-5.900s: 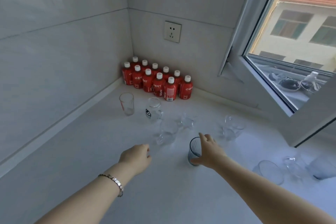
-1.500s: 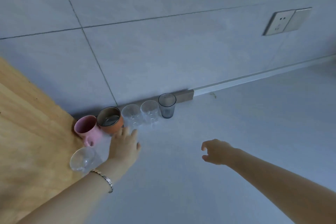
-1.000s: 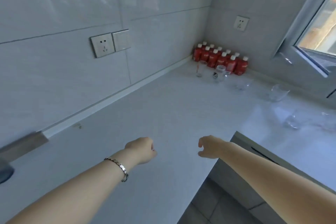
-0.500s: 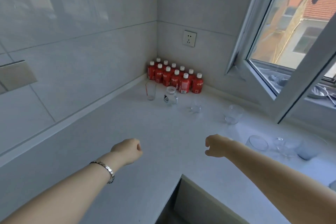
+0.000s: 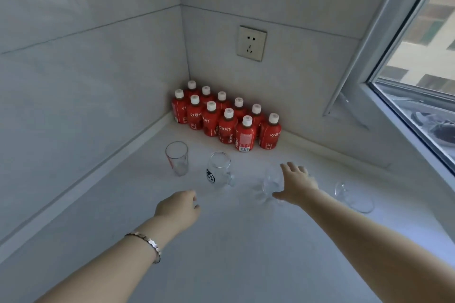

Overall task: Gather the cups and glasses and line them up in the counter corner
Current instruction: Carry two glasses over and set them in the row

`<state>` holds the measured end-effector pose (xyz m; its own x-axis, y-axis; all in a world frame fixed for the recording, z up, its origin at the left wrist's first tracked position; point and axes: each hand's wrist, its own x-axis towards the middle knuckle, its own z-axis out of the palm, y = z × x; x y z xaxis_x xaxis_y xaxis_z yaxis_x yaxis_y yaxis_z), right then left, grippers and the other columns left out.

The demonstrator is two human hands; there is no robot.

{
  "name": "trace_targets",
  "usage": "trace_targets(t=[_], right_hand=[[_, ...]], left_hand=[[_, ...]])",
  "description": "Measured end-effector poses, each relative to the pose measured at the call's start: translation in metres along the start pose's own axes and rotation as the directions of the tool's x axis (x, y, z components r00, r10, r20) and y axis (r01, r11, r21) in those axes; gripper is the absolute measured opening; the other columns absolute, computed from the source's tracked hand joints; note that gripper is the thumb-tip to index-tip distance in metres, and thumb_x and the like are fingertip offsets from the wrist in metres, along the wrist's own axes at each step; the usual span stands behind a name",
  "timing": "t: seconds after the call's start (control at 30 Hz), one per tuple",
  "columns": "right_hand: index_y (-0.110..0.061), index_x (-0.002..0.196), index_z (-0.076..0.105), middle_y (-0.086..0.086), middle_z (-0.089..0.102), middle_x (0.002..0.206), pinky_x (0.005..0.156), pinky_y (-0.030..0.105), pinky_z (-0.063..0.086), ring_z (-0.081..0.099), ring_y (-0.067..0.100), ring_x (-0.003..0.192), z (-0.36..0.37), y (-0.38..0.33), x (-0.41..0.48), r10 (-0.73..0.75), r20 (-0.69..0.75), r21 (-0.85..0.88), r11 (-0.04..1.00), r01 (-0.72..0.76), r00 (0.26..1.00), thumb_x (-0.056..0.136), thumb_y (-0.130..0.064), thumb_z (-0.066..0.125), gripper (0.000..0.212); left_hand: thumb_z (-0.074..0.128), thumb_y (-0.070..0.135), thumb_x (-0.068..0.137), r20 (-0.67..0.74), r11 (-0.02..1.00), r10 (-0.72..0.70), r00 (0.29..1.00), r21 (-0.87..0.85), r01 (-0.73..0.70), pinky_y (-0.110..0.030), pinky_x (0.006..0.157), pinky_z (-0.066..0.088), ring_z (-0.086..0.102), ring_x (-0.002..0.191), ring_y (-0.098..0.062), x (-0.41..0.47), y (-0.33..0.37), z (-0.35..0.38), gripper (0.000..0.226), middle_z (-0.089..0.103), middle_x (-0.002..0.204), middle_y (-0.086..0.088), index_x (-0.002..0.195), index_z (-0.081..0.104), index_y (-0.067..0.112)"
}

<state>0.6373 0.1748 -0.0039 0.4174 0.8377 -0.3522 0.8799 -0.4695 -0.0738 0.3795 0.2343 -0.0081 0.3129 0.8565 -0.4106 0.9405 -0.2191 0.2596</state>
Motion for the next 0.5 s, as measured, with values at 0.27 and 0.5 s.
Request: trace_targets(t=[0.27, 0.5], right_hand=[[-0.019, 0.149, 0.012, 0.011, 0.031, 0.144, 0.098, 0.035, 0.043, 0.042, 0.033, 0.126, 0.03, 0.003, 0.057, -0.001, 0.084, 0.156, 0.988, -0.012, 0.996, 0.073, -0.03, 0.075, 0.1], [-0.021, 0.147, 0.018, 0.004, 0.038, 0.138, 0.092, 0.033, 0.046, 0.048, 0.026, 0.121, 0.033, 0.028, 0.027, -0.02, 0.062, 0.223, 0.975, 0.006, 0.998, 0.071, -0.037, 0.074, 0.095]], left_hand=[[0.063, 0.043, 0.082, -0.187, 0.976, 0.02, 0.982, -0.209, -0.06, -0.037, 0.097, 0.043, 0.04, 0.134, -0.024, 0.07, 0.05, -0.012, 0.077, 0.032, 0.149, -0.004, 0.142, 0.026, 0.011], [0.075, 0.04, 0.071, -0.144, 0.873, -0.137, 0.98, -0.485, 0.051, -0.041, 0.098, 0.046, 0.05, 0.124, -0.026, 0.107, 0.065, 0.016, 0.078, 0.048, 0.139, -0.005, 0.136, 0.036, 0.021]])
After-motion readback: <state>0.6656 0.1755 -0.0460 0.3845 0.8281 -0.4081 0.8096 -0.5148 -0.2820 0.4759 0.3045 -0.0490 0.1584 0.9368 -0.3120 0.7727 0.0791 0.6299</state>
